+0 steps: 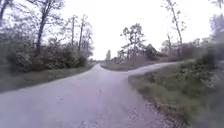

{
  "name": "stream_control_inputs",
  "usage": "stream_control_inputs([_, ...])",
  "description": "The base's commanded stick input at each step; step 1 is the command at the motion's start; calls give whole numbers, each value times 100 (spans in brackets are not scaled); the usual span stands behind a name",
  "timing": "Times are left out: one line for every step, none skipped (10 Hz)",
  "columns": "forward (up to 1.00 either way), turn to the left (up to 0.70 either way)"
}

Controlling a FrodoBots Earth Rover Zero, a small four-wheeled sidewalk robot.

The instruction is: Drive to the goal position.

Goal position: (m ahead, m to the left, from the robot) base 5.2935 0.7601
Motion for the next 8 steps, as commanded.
stream_control_inputs([100,0])
stream_control_inputs([100,0])
stream_control_inputs([100,0])
stream_control_inputs([100,0])
stream_control_inputs([100,0])
stream_control_inputs([100,0])
stream_control_inputs([100,0])
stream_control_inputs([100,0])
